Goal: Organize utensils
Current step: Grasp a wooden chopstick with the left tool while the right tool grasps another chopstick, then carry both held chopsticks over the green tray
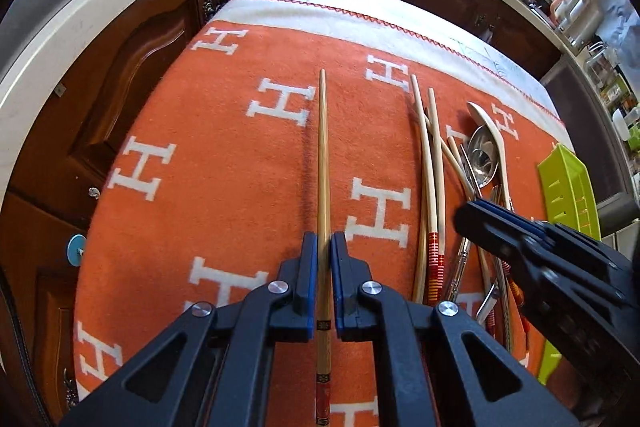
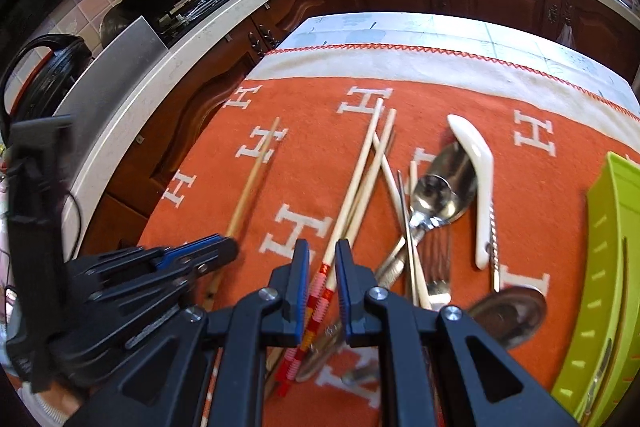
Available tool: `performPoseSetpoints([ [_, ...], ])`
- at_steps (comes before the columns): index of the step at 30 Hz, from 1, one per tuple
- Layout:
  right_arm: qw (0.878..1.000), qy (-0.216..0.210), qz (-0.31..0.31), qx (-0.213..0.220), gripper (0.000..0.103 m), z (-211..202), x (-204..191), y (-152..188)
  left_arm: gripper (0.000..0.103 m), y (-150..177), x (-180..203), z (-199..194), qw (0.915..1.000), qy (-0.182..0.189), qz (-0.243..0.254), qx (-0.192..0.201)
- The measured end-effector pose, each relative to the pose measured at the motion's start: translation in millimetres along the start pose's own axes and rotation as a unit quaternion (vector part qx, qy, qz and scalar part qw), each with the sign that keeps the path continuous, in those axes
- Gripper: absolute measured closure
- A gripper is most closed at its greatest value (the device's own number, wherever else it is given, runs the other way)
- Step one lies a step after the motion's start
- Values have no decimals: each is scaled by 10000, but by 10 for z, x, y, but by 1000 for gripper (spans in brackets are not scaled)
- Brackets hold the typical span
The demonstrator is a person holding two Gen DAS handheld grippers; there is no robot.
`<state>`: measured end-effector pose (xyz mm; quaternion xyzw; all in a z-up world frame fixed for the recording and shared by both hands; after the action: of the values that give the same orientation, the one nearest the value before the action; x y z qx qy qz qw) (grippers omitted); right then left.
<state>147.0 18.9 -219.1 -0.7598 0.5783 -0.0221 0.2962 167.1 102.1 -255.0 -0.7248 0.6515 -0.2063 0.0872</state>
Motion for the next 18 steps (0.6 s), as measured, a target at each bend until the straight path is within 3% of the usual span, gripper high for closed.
performPoseSetpoints([
  [14,9982,519,-230,-213,91,381,-8,-53,99,32,-176,74,9993,250,-234,-130],
  [18,9967,663,-425,-176,97,420,-54,-63,98,41,-192,87,9992,262,-253,-139],
])
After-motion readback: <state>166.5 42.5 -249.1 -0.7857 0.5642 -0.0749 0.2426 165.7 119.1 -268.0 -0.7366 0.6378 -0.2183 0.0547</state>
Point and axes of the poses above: each gripper's, at about its wrist camera, not at the fingertips, and z roughly the way its jaws point, x to its right, y to its underside, the point moved 10 cm from there along z, roughly the way its jaws point
